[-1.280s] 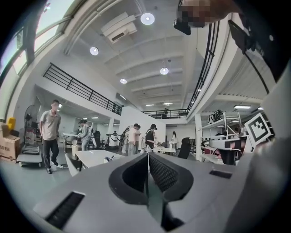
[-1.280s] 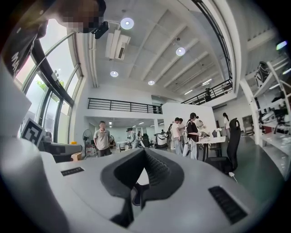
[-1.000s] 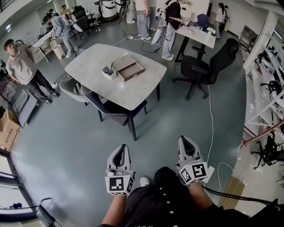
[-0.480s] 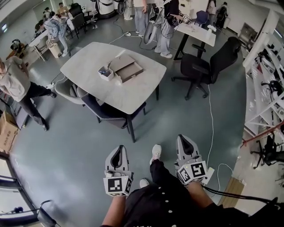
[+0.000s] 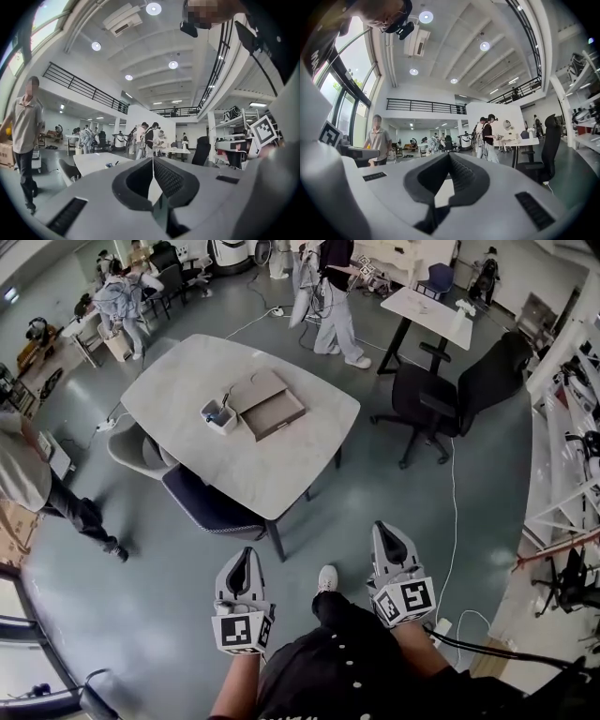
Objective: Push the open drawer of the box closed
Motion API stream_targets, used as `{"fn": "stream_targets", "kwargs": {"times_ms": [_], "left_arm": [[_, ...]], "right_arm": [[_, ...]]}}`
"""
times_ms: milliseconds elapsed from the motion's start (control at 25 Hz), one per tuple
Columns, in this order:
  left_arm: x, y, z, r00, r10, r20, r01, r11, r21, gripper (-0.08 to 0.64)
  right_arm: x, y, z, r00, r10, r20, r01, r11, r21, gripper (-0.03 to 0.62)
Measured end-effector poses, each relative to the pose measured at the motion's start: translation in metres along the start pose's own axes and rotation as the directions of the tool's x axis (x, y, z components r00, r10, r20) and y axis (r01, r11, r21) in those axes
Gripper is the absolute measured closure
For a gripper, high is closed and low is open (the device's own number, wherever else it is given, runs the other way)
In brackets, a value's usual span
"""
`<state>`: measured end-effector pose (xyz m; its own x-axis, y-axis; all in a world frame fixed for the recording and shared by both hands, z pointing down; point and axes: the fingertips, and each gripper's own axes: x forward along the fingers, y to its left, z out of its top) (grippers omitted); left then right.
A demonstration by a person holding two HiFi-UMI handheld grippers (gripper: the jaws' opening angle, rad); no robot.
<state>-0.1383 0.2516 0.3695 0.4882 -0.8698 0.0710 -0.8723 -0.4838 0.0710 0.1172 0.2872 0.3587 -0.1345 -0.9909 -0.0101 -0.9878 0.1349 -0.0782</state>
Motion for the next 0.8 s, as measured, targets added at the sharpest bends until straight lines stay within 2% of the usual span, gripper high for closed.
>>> {"fn": "stream_targets", "kwargs": {"times_ms": [400,600,800], "left_arm": [[0.118,0.027,0.027,0.993,0.120,0.018,-0.121,0.993,0.011,0.543],[0.150,0.031,0.030,0.987,0.157,0.026,-0.158,0.987,0.013,0.543],[0.173,0.031,0.030,0.986,0.165,0.014,-0.165,0.986,0.015,0.543]], "right_arm": [[0.118,-0.077,0.026,0.998,0.066,0.014,-0.066,0.998,-0.019,0.595],[0.155,-0.095,0.028,0.995,0.100,0.018,-0.099,0.995,-0.017,0.595],[0.183,-0.103,0.023,0.992,0.126,0.006,-0.126,0.992,0.002,0.595]]}}
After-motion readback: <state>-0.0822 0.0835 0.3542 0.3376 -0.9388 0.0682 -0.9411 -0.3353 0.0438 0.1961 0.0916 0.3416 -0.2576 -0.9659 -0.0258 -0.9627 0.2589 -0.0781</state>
